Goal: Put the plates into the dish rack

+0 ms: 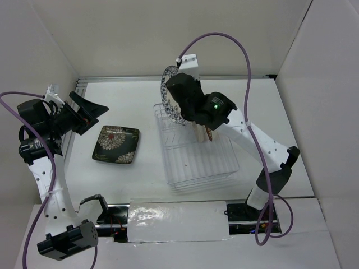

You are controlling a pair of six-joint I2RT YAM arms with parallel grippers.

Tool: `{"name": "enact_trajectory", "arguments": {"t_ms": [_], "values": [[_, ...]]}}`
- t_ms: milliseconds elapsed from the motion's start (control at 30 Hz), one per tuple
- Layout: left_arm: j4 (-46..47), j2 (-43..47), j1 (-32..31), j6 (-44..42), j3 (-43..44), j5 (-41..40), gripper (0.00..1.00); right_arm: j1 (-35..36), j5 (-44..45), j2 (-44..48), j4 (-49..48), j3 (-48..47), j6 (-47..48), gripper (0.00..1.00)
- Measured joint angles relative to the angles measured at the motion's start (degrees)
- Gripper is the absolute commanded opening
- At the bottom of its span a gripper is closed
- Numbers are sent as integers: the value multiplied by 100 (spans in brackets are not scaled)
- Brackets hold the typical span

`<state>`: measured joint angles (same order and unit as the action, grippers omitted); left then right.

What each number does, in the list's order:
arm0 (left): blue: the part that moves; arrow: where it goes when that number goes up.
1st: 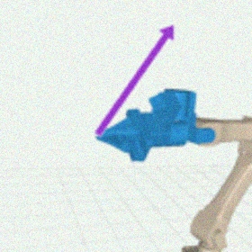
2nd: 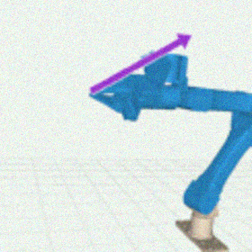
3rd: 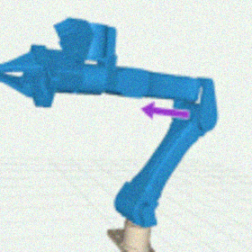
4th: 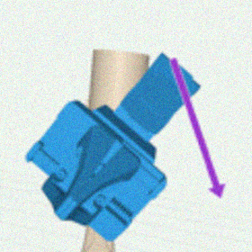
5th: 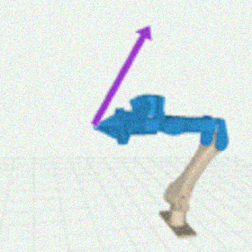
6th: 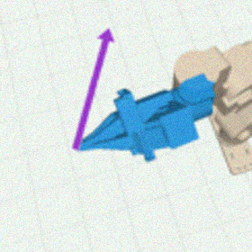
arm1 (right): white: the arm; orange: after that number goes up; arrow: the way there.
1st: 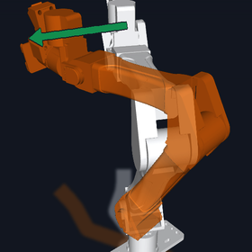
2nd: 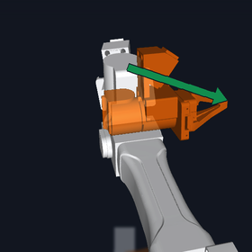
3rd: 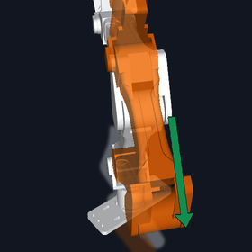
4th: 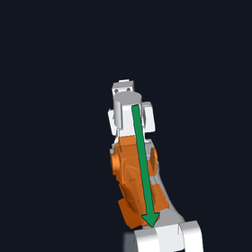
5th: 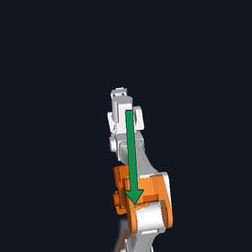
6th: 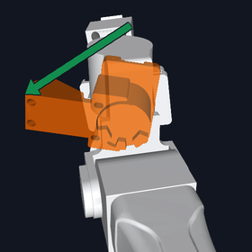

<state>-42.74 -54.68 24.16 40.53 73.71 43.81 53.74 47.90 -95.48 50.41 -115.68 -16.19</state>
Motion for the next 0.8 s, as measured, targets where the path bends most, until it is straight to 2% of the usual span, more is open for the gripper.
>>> {"name": "enact_trajectory", "arguments": {"t_ms": [167,300,500,800], "values": [[70,-63,0,2,-17,50,98,522,1311,-50,203,-105,463,0],[72,-81,0,-2,-48,48,99,640,1810,-153,402,-203,411,0],[74,-81,0,-7,-48,-4,99,645,2031,-162,931,-199,22,0],[79,-72,-4,-2,-146,-2,98,654,1792,-184,1711,13,-787,0]]}}
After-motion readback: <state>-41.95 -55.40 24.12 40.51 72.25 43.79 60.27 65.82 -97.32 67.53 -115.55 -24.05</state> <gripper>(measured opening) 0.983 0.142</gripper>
